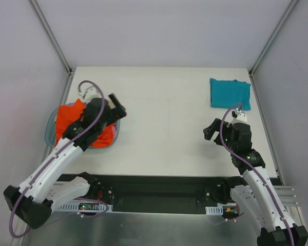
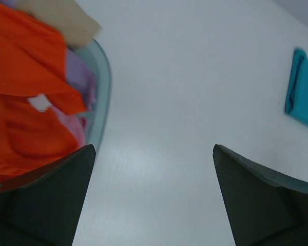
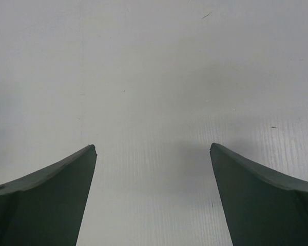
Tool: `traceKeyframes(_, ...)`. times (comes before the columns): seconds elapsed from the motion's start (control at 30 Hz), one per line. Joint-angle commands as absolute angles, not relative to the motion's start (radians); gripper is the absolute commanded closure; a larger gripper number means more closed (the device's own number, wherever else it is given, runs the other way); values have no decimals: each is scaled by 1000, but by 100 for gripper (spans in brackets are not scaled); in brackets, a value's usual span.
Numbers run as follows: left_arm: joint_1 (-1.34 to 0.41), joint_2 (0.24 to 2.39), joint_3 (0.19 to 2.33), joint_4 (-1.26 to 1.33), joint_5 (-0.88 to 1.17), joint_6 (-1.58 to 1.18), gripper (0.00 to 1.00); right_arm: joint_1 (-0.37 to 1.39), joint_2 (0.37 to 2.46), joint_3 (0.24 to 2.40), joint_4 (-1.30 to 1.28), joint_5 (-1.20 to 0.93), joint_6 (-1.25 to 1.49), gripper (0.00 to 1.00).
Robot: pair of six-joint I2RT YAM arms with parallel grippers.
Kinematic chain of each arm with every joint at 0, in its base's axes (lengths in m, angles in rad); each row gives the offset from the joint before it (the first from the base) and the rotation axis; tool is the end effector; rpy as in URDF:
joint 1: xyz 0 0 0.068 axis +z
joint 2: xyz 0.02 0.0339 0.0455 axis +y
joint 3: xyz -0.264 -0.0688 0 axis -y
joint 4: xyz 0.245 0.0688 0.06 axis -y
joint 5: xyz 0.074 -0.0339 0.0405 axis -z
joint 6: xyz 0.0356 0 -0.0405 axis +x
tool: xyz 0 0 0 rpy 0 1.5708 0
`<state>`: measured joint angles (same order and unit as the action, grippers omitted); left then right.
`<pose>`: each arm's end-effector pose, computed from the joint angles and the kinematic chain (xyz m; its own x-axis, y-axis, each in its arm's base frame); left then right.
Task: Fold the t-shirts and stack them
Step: Grab crumpled tshirt from bin with the left arm
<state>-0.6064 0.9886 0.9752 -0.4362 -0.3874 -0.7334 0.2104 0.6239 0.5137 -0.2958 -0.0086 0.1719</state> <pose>0.1859 -0.1126 0.3442 -0.4314 -0.4551 -0.7790 -0.0547 0.8751 -0.4809 0.1530 0.0330 0.2571 -0.4176 0.0857 -0.9046 -0.1473 0.9760 0.1605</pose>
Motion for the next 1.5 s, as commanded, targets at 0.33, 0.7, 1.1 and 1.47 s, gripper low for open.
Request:
traceKeyframes(0.33, 17, 1026, 888, -548, -387, -770, 1, 218, 707, 548, -262, -58, 161, 3)
traceKeyframes(0.7, 72, 1181, 1060, -552, -186, -715, 100, 218, 677, 555, -298, -11, 155, 3)
traceKeyframes(1.1, 13, 939, 1224, -244, 307, -752, 100, 218, 657, 568, -308, 40, 150, 3)
traceKeyframes(1.47, -481, 1320, 1796, -225, 534, -571, 100, 218, 589, 552, -322, 46, 164, 3)
